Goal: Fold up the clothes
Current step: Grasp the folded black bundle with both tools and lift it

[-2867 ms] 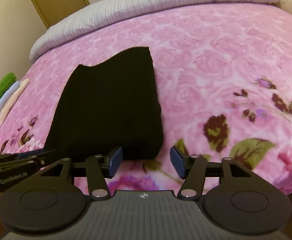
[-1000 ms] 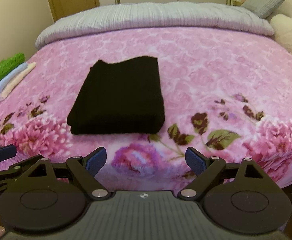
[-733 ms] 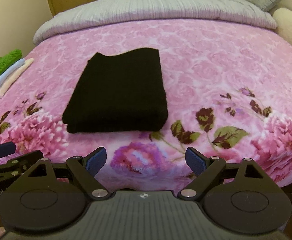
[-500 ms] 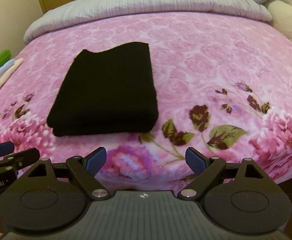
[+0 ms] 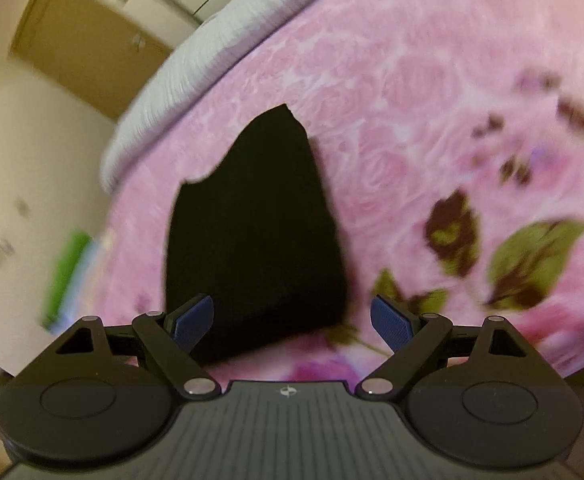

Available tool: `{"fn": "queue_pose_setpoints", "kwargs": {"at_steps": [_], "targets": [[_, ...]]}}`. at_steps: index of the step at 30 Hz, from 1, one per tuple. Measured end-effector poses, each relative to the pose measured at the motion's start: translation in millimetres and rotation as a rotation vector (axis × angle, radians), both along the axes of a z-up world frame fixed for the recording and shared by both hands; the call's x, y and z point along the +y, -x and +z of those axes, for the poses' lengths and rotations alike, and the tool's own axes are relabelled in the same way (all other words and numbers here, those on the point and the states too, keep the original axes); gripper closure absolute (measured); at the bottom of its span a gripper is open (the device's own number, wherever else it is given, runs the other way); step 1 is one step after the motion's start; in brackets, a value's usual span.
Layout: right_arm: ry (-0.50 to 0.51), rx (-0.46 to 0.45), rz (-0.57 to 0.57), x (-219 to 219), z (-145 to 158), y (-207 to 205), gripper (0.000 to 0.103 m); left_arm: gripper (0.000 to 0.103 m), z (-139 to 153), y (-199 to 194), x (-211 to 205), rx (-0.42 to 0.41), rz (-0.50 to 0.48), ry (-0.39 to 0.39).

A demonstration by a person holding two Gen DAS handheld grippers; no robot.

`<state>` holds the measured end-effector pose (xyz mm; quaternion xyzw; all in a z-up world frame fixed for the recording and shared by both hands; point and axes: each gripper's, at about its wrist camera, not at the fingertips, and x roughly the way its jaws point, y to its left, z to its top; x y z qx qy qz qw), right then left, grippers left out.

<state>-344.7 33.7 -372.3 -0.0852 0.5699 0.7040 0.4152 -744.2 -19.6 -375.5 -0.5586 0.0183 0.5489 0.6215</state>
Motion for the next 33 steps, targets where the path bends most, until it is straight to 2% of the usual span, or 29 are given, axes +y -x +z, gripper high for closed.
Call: {"fn": "queue_pose_setpoints", "kwargs": {"at_steps": [2, 4, 10, 17, 21, 25, 26, 31, 33], "targets": [[0.036, 0.084, -0.020, 12, -11, -5, 0.015, 0.039, -11, 8, 14, -0.051, 0.008, 0.012], [0.052, 0.110, -0.025, 23, -18, -7, 0.016, 0.039, -21, 14, 27, -0.089, 0.002, 0.026], [0.083, 0.085, 0.025, 49, -34, 2, 0.016, 0.040, -41, 20, 58, -0.134, -0.038, 0.041], [0.108, 0.120, 0.051, 74, -49, 12, 0.019, 0.040, -53, 17, 82, -0.193, -0.086, 0.020], [0.105, 0.144, 0.062, 90, -53, 17, 0.021, 0.051, -61, 17, 92, -0.225, -0.107, 0.007], [0.102, 0.163, 0.102, 109, -60, 29, 0.029, 0.062, -69, 17, 103, -0.257, -0.131, -0.003], [0.100, 0.157, 0.116, 113, -60, 32, 0.030, 0.063, -70, 16, 105, -0.258, -0.138, -0.004], [0.096, 0.137, 0.188, 129, -65, 42, 0.049, 0.069, -71, 16, 116, -0.267, -0.171, 0.016], [0.107, 0.139, 0.201, 131, -65, 42, 0.053, 0.071, -68, 15, 120, -0.260, -0.180, 0.031]]}}
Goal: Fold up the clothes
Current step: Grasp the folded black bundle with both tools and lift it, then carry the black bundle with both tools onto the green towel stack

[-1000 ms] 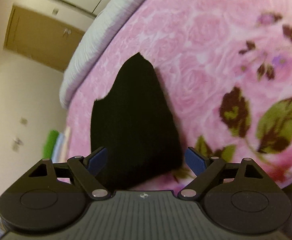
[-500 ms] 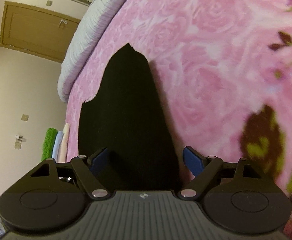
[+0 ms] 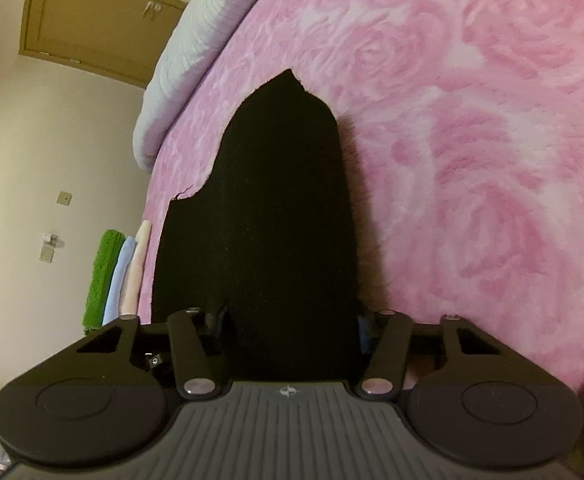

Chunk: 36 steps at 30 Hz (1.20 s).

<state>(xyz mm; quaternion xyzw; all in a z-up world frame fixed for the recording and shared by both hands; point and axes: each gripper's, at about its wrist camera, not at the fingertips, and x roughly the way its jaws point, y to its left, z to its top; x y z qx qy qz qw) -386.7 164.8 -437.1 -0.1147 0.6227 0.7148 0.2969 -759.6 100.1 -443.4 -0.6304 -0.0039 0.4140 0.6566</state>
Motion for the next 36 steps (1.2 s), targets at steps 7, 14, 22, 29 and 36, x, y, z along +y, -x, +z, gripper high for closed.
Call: {"fn": "queue_pose_setpoints", "kwargs": {"at_steps": [7, 14, 22, 29, 36], "targets": [[0.064, -0.020, -0.004, 1, 42, 9, 0.061, 0.074, 52, 3, 4, 0.045, 0.029, 0.052], [0.116, 0.043, 0.043, 2, 133, 37, 0.062, 0.074, 168, 32, -20, 0.073, 0.129, 0.069], [0.099, 0.124, 0.209, 21, 233, 131, 0.061, 0.074, 271, 122, -73, 0.126, 0.342, -0.007], [0.032, 0.188, 0.298, 24, 269, 289, 0.061, 0.074, 309, 267, -97, 0.177, 0.426, -0.077], [-0.004, 0.239, 0.212, 16, 278, 464, 0.061, 0.074, 328, 465, -78, 0.215, 0.318, -0.125]]}}
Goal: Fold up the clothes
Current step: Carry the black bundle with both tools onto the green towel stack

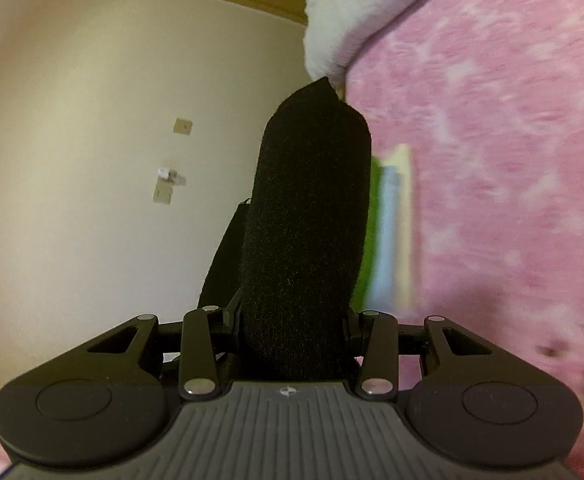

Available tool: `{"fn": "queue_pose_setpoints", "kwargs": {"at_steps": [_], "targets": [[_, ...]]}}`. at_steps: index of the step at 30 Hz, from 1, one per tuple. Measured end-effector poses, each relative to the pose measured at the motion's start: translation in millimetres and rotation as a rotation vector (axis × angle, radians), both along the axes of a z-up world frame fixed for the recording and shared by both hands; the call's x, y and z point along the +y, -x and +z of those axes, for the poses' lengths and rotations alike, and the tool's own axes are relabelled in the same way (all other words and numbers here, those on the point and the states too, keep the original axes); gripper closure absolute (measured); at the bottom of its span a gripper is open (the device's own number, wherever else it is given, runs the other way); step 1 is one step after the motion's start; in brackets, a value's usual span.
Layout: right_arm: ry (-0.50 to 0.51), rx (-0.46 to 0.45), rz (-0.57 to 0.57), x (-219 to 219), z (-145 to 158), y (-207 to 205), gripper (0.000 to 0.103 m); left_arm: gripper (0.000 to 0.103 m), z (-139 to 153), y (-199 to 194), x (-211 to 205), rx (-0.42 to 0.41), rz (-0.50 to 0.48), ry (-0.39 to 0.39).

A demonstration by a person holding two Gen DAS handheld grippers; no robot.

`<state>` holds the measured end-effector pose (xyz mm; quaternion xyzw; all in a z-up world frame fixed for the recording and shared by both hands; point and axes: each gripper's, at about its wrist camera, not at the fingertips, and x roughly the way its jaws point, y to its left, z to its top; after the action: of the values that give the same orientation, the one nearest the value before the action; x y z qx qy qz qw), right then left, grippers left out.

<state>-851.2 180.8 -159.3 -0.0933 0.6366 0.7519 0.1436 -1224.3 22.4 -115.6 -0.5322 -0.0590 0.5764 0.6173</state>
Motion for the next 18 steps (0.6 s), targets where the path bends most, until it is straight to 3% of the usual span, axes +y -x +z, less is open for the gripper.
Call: {"fn": "queue_pose_setpoints", "kwargs": {"at_steps": [4, 8, 13, 18], "targets": [[-0.007, 0.011, -0.064, 8, 3, 88, 0.061, 0.074, 6, 91, 27, 0.030, -0.063, -0.007], [-0.024, 0.006, -0.102, 20, -1, 155, 0.061, 0.074, -6, 152, 52, 0.034, -0.086, -0.022], [-0.039, -0.018, -0.119, 42, -19, 211, 0.061, 0.074, -35, 195, 73, 0.014, -0.085, -0.035], [-0.021, -0.053, -0.126, 52, -47, 234, 0.061, 0.074, -68, 214, 83, -0.011, -0.094, -0.011]]}}
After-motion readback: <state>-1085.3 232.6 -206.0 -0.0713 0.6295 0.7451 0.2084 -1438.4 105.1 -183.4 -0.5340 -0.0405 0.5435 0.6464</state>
